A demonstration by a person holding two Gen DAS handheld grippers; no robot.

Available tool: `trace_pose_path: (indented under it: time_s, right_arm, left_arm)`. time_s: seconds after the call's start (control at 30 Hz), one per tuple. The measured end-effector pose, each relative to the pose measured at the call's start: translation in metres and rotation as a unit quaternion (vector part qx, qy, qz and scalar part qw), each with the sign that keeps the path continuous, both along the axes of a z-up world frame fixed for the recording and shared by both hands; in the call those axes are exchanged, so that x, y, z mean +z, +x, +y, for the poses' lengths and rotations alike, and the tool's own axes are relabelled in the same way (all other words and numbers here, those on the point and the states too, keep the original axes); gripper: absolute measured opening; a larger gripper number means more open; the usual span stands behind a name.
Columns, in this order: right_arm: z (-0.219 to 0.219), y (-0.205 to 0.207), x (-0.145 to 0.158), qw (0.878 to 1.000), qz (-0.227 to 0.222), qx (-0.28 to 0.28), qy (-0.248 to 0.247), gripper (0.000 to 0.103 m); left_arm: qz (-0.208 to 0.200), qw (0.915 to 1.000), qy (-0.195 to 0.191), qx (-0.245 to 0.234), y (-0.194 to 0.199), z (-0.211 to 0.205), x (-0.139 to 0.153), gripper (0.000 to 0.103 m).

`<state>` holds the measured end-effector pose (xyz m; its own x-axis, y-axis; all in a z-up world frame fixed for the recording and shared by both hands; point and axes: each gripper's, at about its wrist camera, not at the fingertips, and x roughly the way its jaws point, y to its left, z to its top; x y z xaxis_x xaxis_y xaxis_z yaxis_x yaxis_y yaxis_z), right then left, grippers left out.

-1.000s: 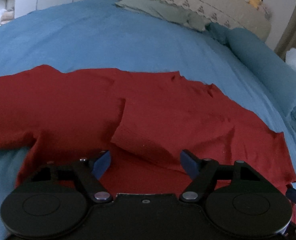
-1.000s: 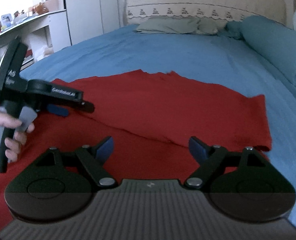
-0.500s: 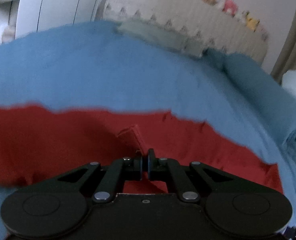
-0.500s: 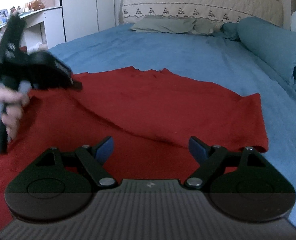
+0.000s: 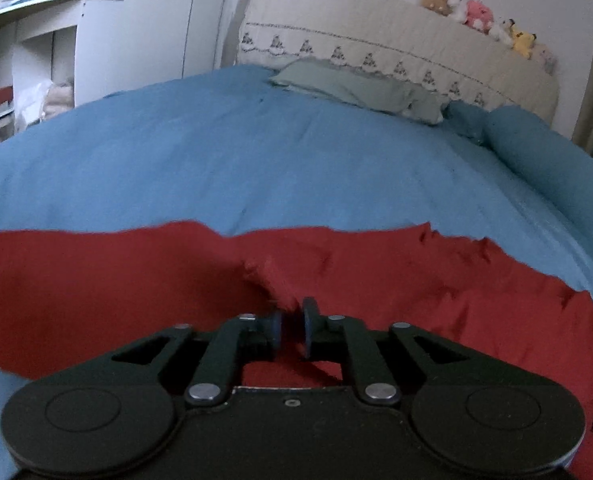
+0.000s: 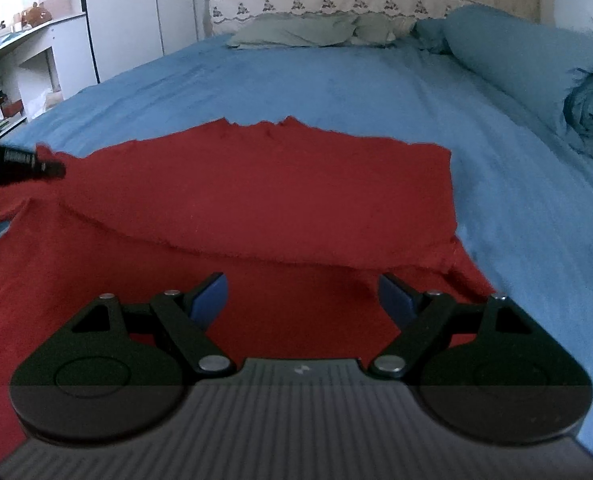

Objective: Fold small clothes

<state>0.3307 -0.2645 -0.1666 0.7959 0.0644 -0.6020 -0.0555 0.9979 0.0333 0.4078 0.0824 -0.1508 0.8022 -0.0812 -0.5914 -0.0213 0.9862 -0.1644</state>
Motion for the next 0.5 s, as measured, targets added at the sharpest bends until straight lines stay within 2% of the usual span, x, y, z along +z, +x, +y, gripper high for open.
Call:
trace_pose_path:
  time_s: [0.07,0.1,0.2,0.3,0.43,0.5]
  right_arm:
    - [-0.003,0.009,0.005,1.000,-0.009,-0.007,0.004,0.098]
    - [-0.005,0.014,0.006,1.000,-0.011,-0.010,0.007,0.098]
    - [-0.013,0.032,0.002,1.000,-0.011,-0.025,0.009,0.098]
    - [-0.027,0.045,-0.016,0.999,0.018,-0.049,-0.004,0.097]
    - [-0.052,0.034,-0.022,0.996,0.008,-0.085,-0.008,0.098]
    - [-0.061,0.032,-0.017,0.994,0.009,-0.111,0.014,0.098]
  left_arm:
    - [-0.007,0.9999,0.005,0.009,-0.009,0.006,0.007,0.063]
    - [-0.015,0.9998,0.005,0.011,-0.015,0.008,0.011,0.068]
    - [-0.027,0.9996,0.006,-0.008,-0.026,0.013,0.020,0.070]
    - [-0.018,0.9988,0.021,-0.039,-0.028,0.013,0.021,0.071]
    - [-0.022,0.9971,0.019,-0.071,-0.019,0.009,0.022,0.071]
    - [-0.021,0.9963,0.014,-0.083,-0.010,0.004,0.021,0.074]
